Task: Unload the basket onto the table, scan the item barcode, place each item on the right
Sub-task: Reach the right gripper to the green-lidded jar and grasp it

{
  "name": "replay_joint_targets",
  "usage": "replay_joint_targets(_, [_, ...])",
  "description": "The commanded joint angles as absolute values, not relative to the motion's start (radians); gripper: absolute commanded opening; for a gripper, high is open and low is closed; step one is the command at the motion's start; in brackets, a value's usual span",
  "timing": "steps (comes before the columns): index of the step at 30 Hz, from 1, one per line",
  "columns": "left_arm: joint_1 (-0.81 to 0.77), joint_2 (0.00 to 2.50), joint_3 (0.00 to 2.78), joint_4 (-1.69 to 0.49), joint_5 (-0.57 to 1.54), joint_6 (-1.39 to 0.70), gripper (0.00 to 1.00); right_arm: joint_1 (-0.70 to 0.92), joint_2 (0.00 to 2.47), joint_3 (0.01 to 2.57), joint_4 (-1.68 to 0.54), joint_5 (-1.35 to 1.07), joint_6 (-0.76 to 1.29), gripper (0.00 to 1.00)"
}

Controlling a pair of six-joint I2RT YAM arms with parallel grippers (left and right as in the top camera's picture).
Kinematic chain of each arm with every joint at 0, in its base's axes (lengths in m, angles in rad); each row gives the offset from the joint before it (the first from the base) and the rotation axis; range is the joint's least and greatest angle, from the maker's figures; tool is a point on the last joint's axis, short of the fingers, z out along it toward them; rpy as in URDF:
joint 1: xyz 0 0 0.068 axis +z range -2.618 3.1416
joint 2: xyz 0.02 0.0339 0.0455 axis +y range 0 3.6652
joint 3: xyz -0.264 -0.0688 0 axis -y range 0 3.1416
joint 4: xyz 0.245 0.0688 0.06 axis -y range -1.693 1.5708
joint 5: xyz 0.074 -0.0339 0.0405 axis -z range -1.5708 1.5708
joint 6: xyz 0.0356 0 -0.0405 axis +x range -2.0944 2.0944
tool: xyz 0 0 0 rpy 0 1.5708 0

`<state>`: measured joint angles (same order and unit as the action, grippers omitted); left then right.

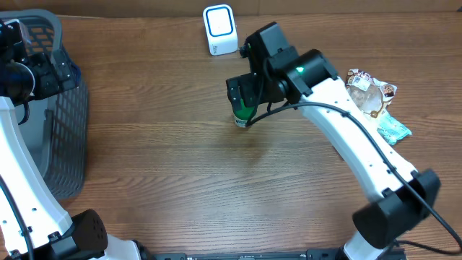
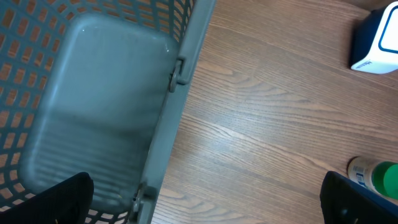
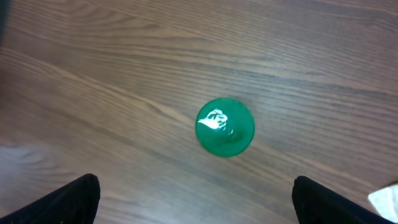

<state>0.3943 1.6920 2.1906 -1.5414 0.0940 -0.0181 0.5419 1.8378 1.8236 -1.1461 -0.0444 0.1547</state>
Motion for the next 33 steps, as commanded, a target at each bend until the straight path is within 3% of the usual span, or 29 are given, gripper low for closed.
replay_joint_targets(1, [0.392, 1.697, 2.194, -1.540, 0.097, 0.001, 1.00, 0.544, 1.929, 1.834, -1.154, 0.015, 0.062, 1.00])
replay_joint_targets(25, [0.392, 1.697, 2.194, -1.540, 0.097, 0.001, 1.00, 0.544, 2.104, 1.789, -1.059, 0.006, 0.025, 1.00])
replay_joint_targets(33, [0.392, 1.697, 2.194, -1.540, 0.097, 0.001, 1.00, 0.543, 2.105, 1.786, -1.026, 0.006, 0.026, 0.93])
